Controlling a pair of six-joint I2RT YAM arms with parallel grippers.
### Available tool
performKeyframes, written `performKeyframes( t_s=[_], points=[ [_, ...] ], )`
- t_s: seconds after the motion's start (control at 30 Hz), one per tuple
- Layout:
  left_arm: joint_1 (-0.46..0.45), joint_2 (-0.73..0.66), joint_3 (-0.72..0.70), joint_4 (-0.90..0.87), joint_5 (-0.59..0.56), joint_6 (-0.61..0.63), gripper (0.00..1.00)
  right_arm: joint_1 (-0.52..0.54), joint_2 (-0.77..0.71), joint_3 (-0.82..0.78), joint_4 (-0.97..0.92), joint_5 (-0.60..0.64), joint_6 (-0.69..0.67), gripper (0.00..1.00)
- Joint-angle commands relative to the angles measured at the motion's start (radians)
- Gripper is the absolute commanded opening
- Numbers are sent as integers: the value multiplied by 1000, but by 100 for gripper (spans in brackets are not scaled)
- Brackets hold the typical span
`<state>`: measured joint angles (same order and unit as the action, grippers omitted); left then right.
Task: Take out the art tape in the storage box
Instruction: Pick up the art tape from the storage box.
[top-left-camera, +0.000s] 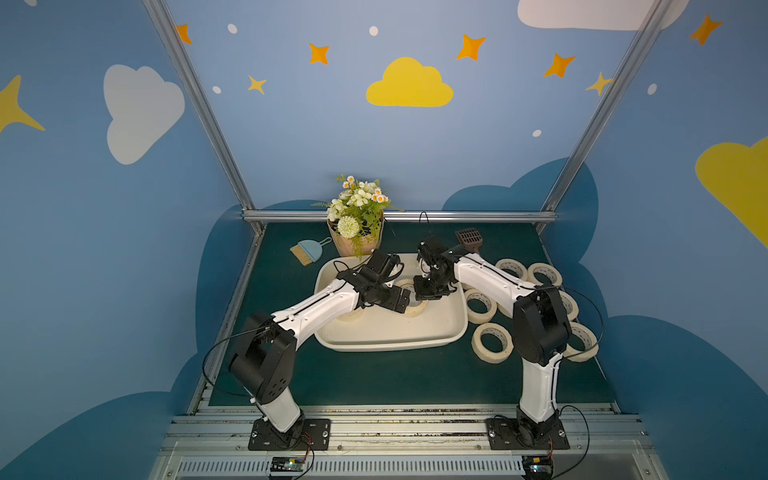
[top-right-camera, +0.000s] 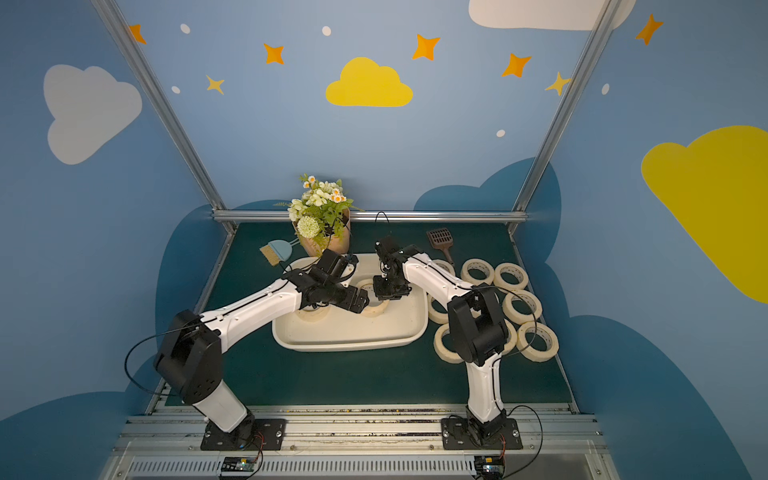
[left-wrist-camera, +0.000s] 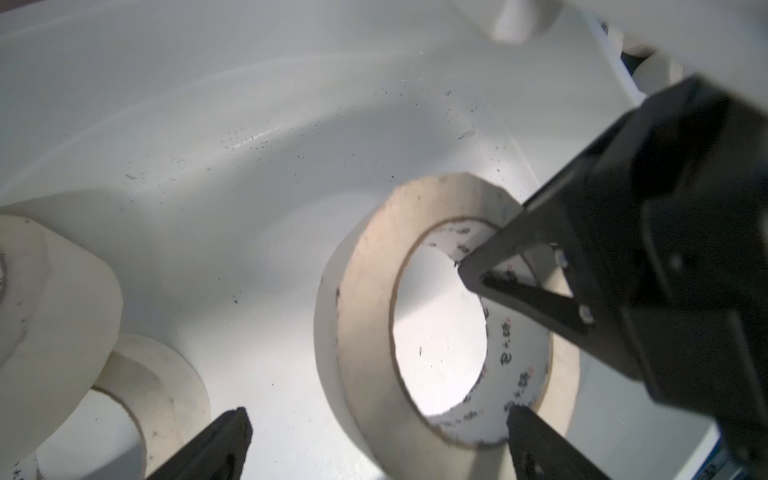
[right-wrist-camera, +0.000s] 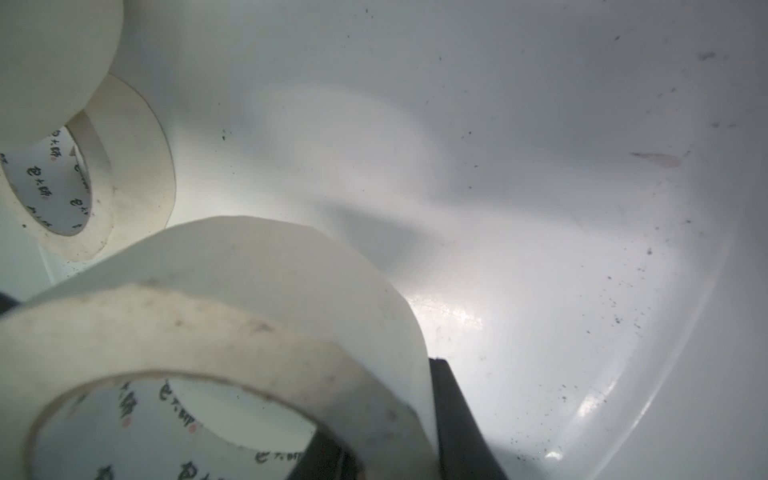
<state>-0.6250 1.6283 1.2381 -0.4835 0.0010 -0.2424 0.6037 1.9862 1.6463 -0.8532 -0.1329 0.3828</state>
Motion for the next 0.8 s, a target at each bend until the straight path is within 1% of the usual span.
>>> performKeyframes(
  t_s=[0.0,0.1,0.17,0.27,0.37,0.47,0.53,0.6,0.7,0.73,0.77],
  points=[
    [-2,-146,-12,32,-85,-6,100,-37,-62,62,-47,38,-25,0],
    [10,-229,-48,42,-132,1,100,-103,-116,70,-71,79,-30,0],
    [27,-247,-70,47,-127,-1,100,-168,-146,86,-95,104,-44,0],
    [51,-232,-96,51,-112,-13,100,-279,-175,99,-134,179,-92,0],
    [60,-203,-113,60,-127,-38,100,-386,-185,84,-180,252,-138,0],
    [74,-177,-124,63,-116,-55,100,-479,-189,27,-175,242,-158,0],
    [80,-163,-124,57,-114,-57,100,-510,-173,-2,-163,229,-173,0],
    [88,-159,-128,56,-106,-62,100,-516,-144,-14,-161,213,-195,0],
    [149,-166,-160,116,51,-128,100,-501,-107,-27,-147,195,-210,0],
    [162,-172,-172,136,81,-143,100,-490,-99,-32,-139,191,-212,0],
    [169,-177,-178,144,83,-149,100,-476,-91,-34,-135,185,-214,0]
  ],
)
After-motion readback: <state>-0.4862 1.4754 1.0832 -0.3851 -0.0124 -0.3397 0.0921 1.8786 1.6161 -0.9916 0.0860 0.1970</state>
